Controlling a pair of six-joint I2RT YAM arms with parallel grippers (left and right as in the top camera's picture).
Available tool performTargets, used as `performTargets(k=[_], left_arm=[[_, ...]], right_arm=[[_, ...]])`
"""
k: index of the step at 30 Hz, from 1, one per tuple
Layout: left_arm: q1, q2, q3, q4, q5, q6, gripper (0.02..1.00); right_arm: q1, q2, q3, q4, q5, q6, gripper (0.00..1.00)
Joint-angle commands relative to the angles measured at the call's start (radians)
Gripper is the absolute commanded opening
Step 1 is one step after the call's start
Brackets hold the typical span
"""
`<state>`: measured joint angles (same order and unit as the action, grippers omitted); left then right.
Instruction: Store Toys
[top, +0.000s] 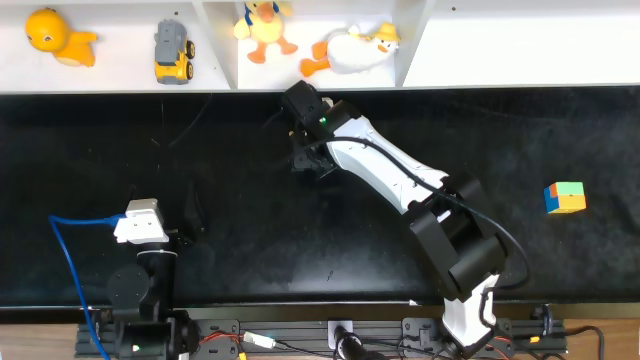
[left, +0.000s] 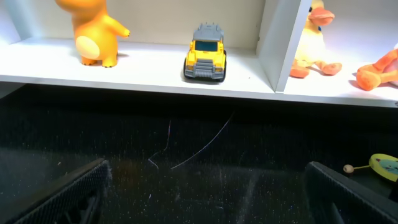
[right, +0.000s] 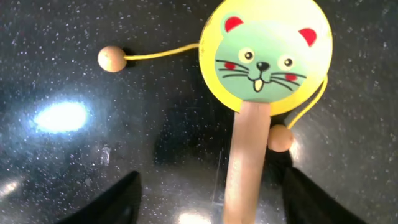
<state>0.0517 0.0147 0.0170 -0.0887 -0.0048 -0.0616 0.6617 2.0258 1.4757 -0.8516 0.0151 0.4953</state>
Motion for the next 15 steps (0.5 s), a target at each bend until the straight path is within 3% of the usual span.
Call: performTargets(k=[1, 10, 15], left_arm=[[-0.008, -0.012, -0.009, 0.005, -0.005, -0.018, 0.998], [-0.008, -0.012, -0.009, 0.005, -0.005, -0.018, 0.996], [-0.008, -0.012, -0.009, 0.005, -0.005, -0.018, 0.998]], right_arm=[[0.003, 0.029, 0.025, 0.004, 0.004, -0.002, 0.557], [0.003, 0.075, 0.025, -0.025, -0.038, -0.001, 0.332], [0.003, 0.089, 0.025, -0.058, -0.048, -0.001, 0.128]])
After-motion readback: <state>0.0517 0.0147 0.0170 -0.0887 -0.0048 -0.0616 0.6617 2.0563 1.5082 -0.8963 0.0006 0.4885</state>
